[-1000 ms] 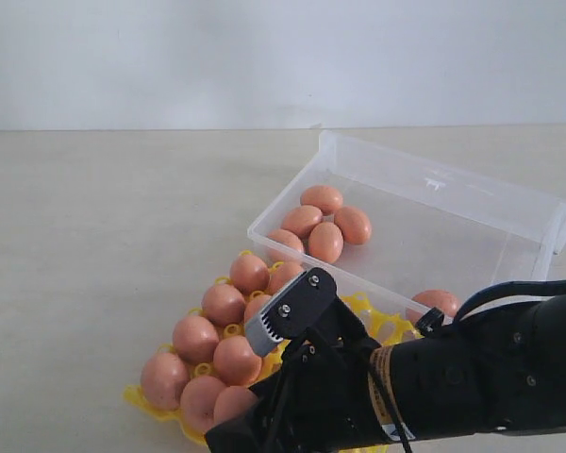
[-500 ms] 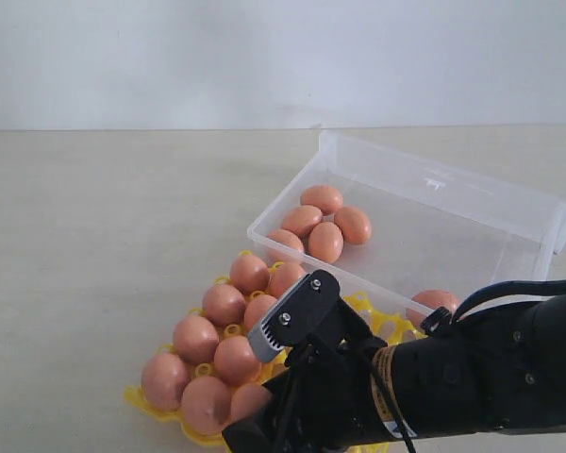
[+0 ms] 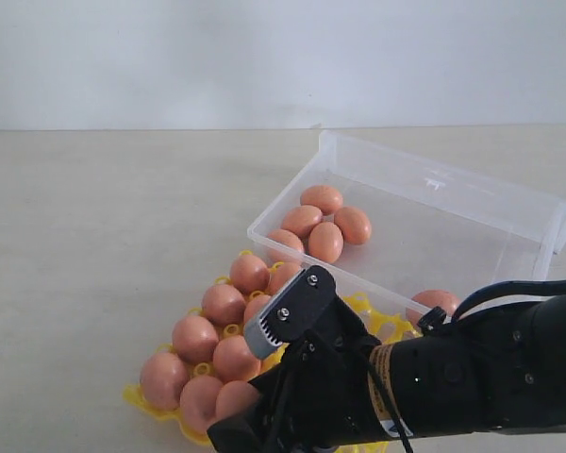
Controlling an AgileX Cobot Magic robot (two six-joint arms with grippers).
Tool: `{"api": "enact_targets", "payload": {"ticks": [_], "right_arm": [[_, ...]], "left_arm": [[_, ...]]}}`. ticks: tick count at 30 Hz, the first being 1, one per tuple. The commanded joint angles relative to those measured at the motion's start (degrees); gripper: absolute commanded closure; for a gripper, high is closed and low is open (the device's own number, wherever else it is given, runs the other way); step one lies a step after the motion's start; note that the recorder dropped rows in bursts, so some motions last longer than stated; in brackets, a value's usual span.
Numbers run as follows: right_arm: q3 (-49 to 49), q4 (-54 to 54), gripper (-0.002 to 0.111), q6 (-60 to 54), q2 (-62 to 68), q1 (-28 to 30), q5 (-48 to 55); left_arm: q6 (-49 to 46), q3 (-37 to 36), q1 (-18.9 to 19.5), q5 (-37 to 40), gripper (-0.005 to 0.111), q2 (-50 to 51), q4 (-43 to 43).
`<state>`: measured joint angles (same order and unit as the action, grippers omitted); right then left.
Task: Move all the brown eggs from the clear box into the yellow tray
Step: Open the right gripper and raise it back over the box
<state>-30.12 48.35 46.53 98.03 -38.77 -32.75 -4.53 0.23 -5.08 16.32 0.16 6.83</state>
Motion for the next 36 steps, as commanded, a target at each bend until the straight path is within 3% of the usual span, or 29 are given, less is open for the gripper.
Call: {"api": "enact_targets", "payload": {"ticks": [1, 4, 15, 19, 28, 36], "right_arm": [[0.18, 0.50, 0.065, -0.65, -0.22, -0.07, 1.29], [0.18, 0.63, 0.046, -0.65, -0.22, -0.07, 1.29], [0.18, -0.05, 0.046, 1.67, -0.81, -0.07, 1.29], [0.07, -0.44, 0.046, 3.08, -7.75, -0.07, 5.09], [-8.89, -0.52, 0.046, -1.52, -28.95, -0.07, 29.51], [-22.60, -0.41, 0.046, -2.67, -27.87, 1.93, 71.88]], "left_arm": [[0.02, -0.23, -0.31, -0.28, 0.103, -0.16, -0.17], [0.02, -0.23, -0.31, -0.11, 0.103, -0.16, -0.17], [0.02, -0.23, -0.31, -0.22, 0.103, -0.16, -0.17], [0.02, -0.23, -0.31, -0.07, 0.103, -0.16, -0.17], [0.02, -0.23, -0.31, -0.18, 0.103, -0.16, -0.17], [0.02, -0.23, -0.31, -0.31, 0.103, -0.16, -0.17]]}}
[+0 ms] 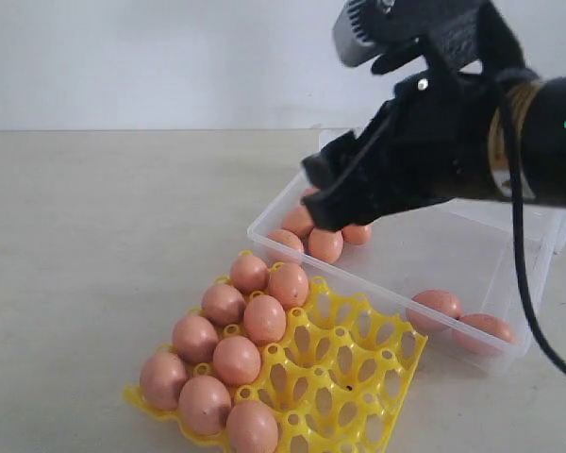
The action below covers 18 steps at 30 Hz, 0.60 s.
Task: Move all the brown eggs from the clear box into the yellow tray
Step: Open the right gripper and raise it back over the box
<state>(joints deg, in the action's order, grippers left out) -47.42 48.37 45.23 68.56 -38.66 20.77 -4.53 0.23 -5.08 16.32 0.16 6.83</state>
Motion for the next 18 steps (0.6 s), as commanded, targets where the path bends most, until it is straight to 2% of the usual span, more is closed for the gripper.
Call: {"api": "enact_targets", "payload": {"ticks": [1, 12, 15, 18], "right_arm": [[-6.42, -0.90, 0.046, -2.87, 2.32, 2.78, 20.89], [-28.71, -28.95, 0.046, -46.07, 25.16, 16.69, 49.08], [-33.51, -37.19, 0.046, -59.83, 31.33, 16.92, 49.19], [-34.81, -40.36, 0.046, -73.19, 34.05, 16.92, 49.19]], "left_arm": [[0.02, -0.23, -0.31, -0.31, 0.103, -0.16, -0.17], [0.02, -0.23, -0.31, -0.08, 0.103, -0.16, -0.17], [0.02, -0.23, -0.31, -0.08, 0.103, -0.16, -0.17], [0.02, -0.23, -0.31, -0.08, 0.103, -0.16, -0.17]]}}
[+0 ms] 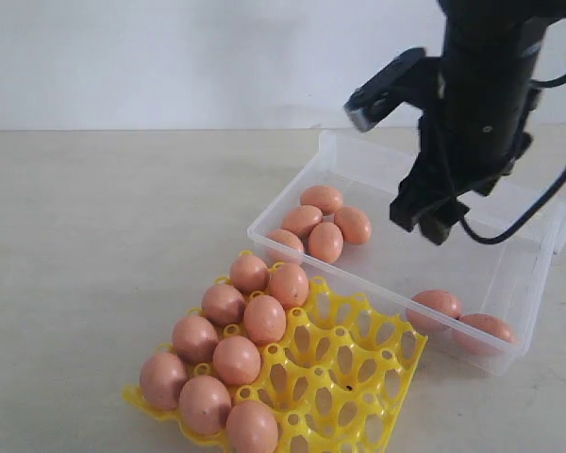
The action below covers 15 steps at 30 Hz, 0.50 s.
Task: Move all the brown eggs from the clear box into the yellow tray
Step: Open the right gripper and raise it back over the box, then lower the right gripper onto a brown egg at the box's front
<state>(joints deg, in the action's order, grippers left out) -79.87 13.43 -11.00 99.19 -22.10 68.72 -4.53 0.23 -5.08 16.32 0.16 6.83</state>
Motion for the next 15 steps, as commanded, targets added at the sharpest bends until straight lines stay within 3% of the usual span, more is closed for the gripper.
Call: {"api": "enact_targets", "payload": {"ticks": [1, 7, 15], "right_arm": [[-2.36, -5.17, 0.046, -19.89, 3.98, 0.36, 1.25], [-2.36, 1.91, 0.046, -27.12, 4.38, 0.39, 1.25], [1.89, 1.85, 0.046, -36.16, 4.38, 0.39, -3.78]], "left_arm": [[0.02, -0.23, -0.31, -0.08, 0.103, -0.16, -0.17], [0.02, -0.23, -0.31, -0.32, 0.103, -0.16, -0.17], [0.02, -0.23, -0.31, -0.32, 0.103, -0.16, -0.17]]}}
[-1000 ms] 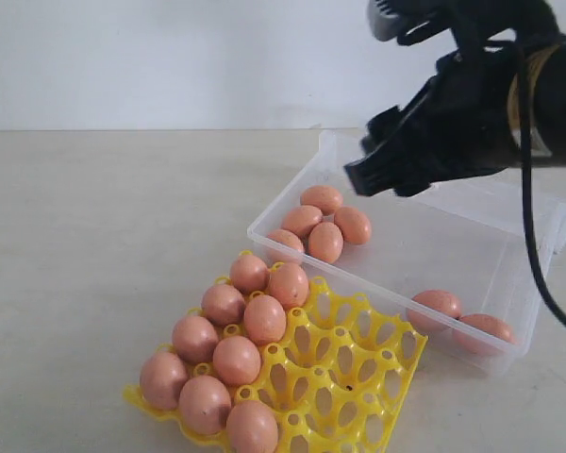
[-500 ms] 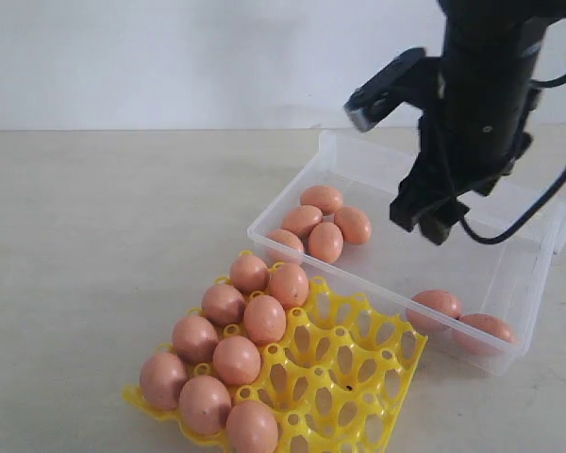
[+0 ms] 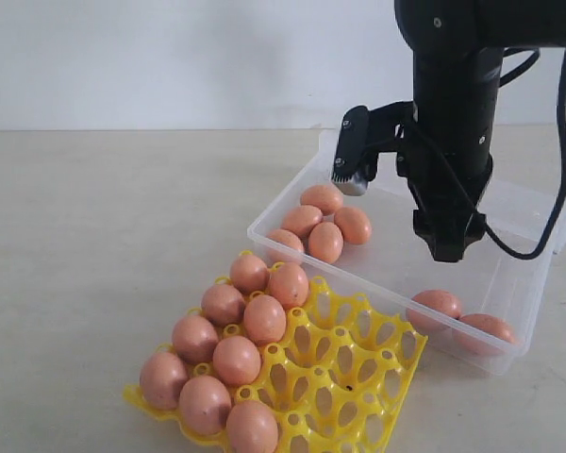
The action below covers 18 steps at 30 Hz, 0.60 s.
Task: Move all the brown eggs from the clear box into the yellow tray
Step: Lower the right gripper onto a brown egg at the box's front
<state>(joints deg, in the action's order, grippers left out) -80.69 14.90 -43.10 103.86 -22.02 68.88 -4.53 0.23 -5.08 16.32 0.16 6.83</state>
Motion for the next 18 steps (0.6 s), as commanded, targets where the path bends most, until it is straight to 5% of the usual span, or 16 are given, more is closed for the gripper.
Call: {"api": "enact_targets", "payload": {"ticks": [1, 10, 18], "right_arm": [[3.32, 0.39, 0.046, -4.11, -0.29, 0.32, -5.29], [6.91, 1.00, 0.046, -5.46, -0.29, 0.32, -13.19], [6.91, -7.58, 0.046, -6.64, 1.71, 5.79, -13.64]], "left_arm": [[0.02, -0.23, -0.31, -0.32, 0.103, -0.16, -0.17], [0.02, -0.23, -0.31, -0.19, 0.103, -0.16, -0.17], [0.02, -0.23, -0.31, -0.31, 0.103, -0.16, -0.17]]}}
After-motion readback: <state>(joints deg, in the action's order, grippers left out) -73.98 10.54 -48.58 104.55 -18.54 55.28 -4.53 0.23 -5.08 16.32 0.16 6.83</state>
